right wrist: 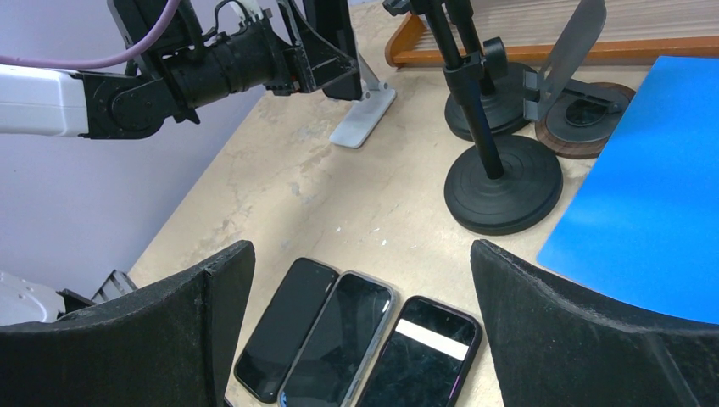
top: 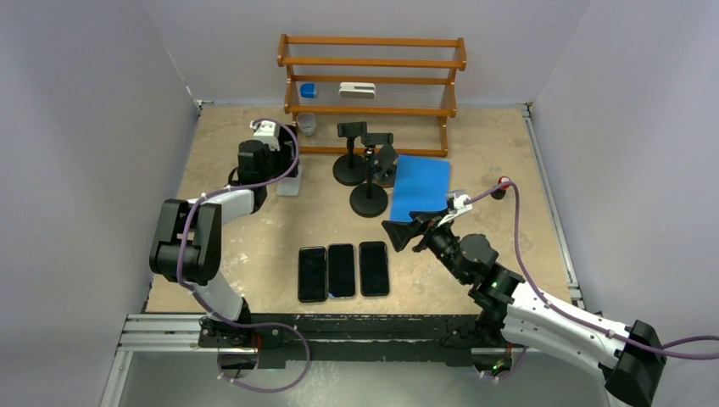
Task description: Remove the phone from the phone stand
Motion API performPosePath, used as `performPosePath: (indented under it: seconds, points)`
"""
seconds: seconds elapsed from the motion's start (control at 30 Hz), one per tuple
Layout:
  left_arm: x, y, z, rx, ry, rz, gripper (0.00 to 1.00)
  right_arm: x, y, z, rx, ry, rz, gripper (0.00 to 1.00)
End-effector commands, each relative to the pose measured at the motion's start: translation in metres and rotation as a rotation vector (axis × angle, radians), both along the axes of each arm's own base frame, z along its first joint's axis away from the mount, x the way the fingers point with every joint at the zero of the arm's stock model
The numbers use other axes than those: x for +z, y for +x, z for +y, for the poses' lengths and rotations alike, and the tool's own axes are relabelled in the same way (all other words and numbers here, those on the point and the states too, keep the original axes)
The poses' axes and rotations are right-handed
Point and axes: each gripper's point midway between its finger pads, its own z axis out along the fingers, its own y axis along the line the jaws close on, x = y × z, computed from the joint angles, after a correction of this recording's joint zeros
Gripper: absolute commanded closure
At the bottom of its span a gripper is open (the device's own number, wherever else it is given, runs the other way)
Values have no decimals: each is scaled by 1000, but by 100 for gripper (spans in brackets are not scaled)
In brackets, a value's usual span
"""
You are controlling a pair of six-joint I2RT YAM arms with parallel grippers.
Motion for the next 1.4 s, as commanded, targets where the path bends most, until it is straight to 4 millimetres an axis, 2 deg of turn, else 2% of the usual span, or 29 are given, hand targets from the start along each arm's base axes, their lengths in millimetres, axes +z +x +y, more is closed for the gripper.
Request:
performPosePath:
  seconds: [0.0,0.1,0.33,0.43,0.47,0.6,0.83,1.13,1.37]
  points:
    - [35,6,-5,-30,-15,-114,41,12,3,-2,-19,27,-35,2]
    - [39,5,-6,-31,-17,-121,42,12,2,-2,-19,28,-36,2]
    - [35,5,-5,-8,-10,-99,20,11,3,-2,-22,25,-34,2]
    - [39,6,-7,2,4,-104,14,12,2,-2,-21,25,-34,2]
    - [41,6,-8,4,7,-105,7,11,3,-2,-22,25,-34,2]
    - [46,9,-11,10,21,-108,3,11,3,-2,-24,23,-31,2]
    - [44,13,-9,45,75,-83,5,11,3,-3,-26,22,-31,2]
    - [43,12,-10,39,73,-81,19,11,3,-3,-26,22,-31,2]
    - [58,11,-12,31,60,-120,31,10,3,-3,-27,22,-31,2]
